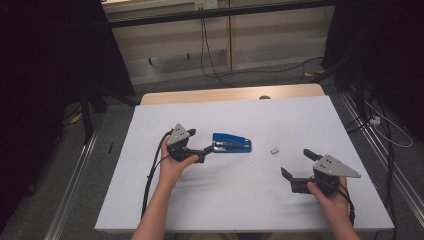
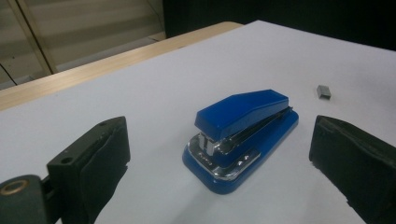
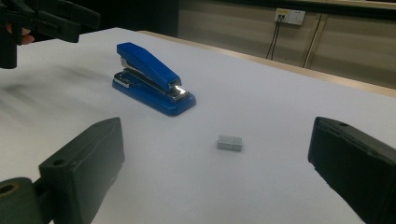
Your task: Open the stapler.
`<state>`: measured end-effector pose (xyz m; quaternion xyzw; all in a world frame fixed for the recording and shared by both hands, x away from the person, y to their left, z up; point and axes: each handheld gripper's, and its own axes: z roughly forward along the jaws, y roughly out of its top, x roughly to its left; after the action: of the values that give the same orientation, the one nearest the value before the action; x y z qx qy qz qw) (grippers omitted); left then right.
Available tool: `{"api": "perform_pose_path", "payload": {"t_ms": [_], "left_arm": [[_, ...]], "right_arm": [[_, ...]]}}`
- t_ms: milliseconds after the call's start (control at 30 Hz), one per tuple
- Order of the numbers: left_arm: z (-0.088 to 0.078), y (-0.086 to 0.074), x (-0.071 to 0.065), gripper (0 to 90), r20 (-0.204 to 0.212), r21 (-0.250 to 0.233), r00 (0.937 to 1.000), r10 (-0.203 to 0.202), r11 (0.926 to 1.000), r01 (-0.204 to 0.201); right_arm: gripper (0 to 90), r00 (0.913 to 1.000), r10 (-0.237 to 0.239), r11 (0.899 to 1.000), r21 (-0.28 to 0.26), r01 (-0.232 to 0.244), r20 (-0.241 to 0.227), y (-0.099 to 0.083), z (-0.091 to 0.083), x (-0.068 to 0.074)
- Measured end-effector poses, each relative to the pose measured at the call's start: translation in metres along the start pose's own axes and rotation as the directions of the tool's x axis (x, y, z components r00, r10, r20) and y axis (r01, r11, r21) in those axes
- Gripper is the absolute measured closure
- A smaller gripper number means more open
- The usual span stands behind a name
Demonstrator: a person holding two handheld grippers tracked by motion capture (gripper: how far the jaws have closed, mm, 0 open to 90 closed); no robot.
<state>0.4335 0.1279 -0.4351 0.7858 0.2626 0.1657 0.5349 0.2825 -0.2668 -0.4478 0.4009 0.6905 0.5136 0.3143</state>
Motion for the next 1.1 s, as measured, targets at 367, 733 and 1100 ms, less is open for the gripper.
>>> {"api": "perform_pose_path", "payload": {"t_ms": [367,733,1100], "left_arm": [[0.030,-0.004,0.006,16.5,0.054,0.091,0.9985,0.008,0.9958,-0.013],[0.050,-0.007,0.017,25.9,0.098,0.160,0.9951,-0.006,0.9871,-0.010],[0.063,-0.005,0.016,38.8,0.178,0.172,0.9836,-0.030,0.9851,-0.001]], "right_arm": [[3.2,0.9999,0.012,1.000,0.001,-0.012,0.001,-0.001,-0.001,-0.002],[3.2,0.9998,0.016,1.000,0.003,-0.016,-0.009,-0.001,0.000,-0.001],[3.2,0.9996,0.024,1.000,-0.002,-0.024,-0.012,-0.001,0.000,-0.002]]}}
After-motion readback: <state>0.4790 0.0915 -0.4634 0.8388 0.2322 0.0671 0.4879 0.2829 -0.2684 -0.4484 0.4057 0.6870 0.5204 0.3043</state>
